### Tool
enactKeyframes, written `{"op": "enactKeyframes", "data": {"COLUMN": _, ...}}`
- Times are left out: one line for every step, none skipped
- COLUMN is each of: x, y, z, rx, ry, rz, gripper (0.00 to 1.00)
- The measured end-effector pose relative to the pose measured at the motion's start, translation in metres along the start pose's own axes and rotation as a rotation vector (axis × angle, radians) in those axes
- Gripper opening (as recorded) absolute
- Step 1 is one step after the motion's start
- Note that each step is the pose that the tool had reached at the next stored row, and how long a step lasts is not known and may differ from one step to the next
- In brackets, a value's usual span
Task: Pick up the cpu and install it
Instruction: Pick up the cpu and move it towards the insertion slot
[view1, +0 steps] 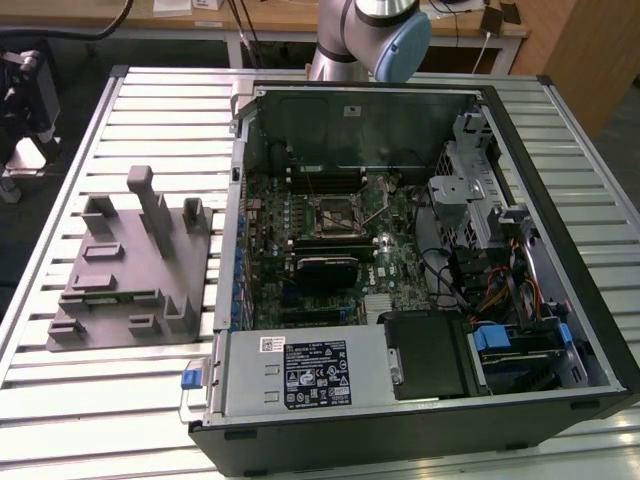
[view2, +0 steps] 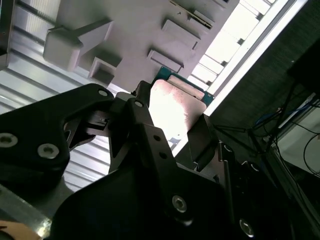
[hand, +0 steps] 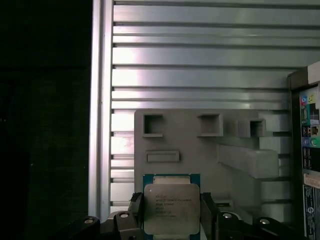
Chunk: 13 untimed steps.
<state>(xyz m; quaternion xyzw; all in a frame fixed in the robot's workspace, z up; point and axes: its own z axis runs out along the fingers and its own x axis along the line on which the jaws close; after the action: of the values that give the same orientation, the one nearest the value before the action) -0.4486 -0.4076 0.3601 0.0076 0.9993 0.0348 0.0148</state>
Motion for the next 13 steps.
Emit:
{"op": "enactKeyframes", "data": {"x": -0.0001, "y": 0.0003, "z": -0.0037, "rx": 0.0, "ry": -0.0002, "rz": 0.0, "gripper": 0.54}}
{"op": "enactKeyframes", "data": {"x": -0.0002, "y": 0.0005, "z": -0.0072, "rx": 0.0, "ry": -0.0003, "rz": 0.0, "gripper": 0.54}}
{"op": "enactKeyframes", "data": {"x": -0.0003, "y": 0.0007, "z": -0.0105, "rx": 0.0, "ry": -0.0005, "rz": 0.0, "gripper": 0.54}}
{"op": "enactKeyframes", "data": {"x": -0.0004, "y": 0.001, "z": -0.0139, "rx": 0.0, "ry": -0.0008, "rz": 0.0, "gripper": 0.54}}
{"op": "enactKeyframes", "data": {"x": -0.0005, "y": 0.0012, "z": -0.017, "rx": 0.0, "ry": -0.001, "rz": 0.0, "gripper": 0.54}}
{"op": "enactKeyframes", "data": {"x": -0.0006, "y": 0.0014, "z": -0.0196, "rx": 0.0, "ry": -0.0011, "rz": 0.0, "gripper": 0.54}}
{"op": "enactKeyframes", "data": {"x": -0.0007, "y": 0.0015, "z": -0.022, "rx": 0.0, "ry": -0.0012, "rz": 0.0, "gripper": 0.54}}
{"op": "enactKeyframes", "data": {"x": -0.0007, "y": 0.0017, "z": -0.0243, "rx": 0.0, "ry": -0.0013, "rz": 0.0, "gripper": 0.54}}
{"op": "enactKeyframes", "data": {"x": -0.0008, "y": 0.0018, "z": -0.0264, "rx": 0.0, "ry": -0.0013, "rz": 0.0, "gripper": 0.54}}
{"op": "enactKeyframes", "data": {"x": -0.0008, "y": 0.0019, "z": -0.0274, "rx": 0.0, "ry": -0.0013, "rz": 0.0, "gripper": 0.54}}
{"op": "enactKeyframes", "data": {"x": -0.0008, "y": 0.0019, "z": -0.0274, "rx": -0.0001, "ry": -0.0016, "rz": 0.0, "gripper": 0.54}}
{"op": "enactKeyframes", "data": {"x": -0.0008, "y": 0.0019, "z": -0.0275, "rx": -0.0001, "ry": -0.0016, "rz": 0.0, "gripper": 0.54}}
{"op": "enactKeyframes", "data": {"x": -0.0008, "y": 0.0019, "z": -0.0275, "rx": -0.0002, "ry": -0.0016, "rz": 0.0, "gripper": 0.54}}
